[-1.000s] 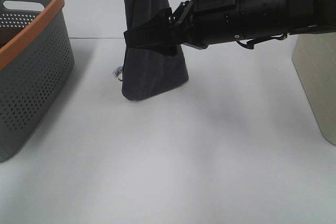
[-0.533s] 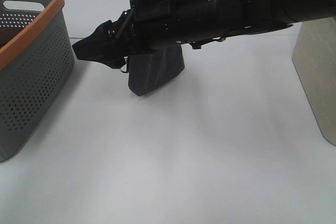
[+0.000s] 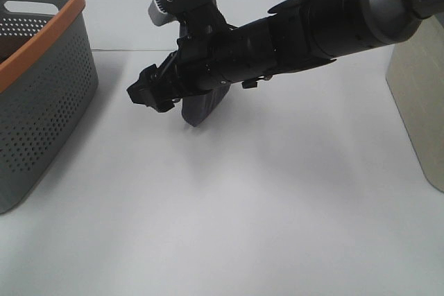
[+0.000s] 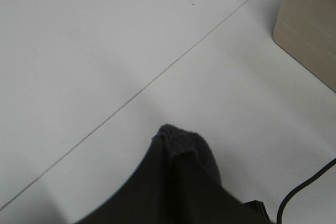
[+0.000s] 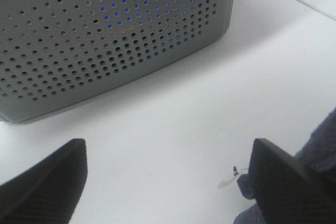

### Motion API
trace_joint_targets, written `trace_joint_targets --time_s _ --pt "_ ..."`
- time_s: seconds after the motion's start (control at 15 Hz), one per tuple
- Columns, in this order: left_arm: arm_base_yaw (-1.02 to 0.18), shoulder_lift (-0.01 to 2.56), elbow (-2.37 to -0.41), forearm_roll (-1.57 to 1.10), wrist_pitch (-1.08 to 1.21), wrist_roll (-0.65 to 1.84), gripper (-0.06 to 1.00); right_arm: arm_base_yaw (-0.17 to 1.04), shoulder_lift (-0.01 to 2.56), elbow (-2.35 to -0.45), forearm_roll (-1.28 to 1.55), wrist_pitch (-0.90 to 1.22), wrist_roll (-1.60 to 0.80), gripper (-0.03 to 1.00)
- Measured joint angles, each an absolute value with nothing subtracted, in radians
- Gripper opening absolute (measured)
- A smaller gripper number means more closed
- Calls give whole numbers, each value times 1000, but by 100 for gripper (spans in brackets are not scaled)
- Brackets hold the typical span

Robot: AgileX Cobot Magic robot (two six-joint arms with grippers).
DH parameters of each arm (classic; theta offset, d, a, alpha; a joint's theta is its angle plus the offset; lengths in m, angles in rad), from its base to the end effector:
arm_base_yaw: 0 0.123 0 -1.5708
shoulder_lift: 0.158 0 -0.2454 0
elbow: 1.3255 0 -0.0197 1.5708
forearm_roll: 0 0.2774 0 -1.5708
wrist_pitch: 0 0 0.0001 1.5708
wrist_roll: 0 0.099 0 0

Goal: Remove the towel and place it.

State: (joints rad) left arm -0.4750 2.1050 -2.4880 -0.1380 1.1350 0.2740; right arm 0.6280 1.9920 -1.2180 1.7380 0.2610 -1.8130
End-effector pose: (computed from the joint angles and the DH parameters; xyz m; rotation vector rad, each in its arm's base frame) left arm 0.4145 -0.2271 0.3948 0.8224 2.0841 -0.2808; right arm 0.3396 0.2778 0.1104 -0.9049 2.0633 0.5900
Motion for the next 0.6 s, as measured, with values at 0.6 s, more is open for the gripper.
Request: trace_joint_targets --time_s 0.6 --pt "-475 2105 -2488 -136 1134 274 0 628 1988 -1179 1666 204 -1704 75"
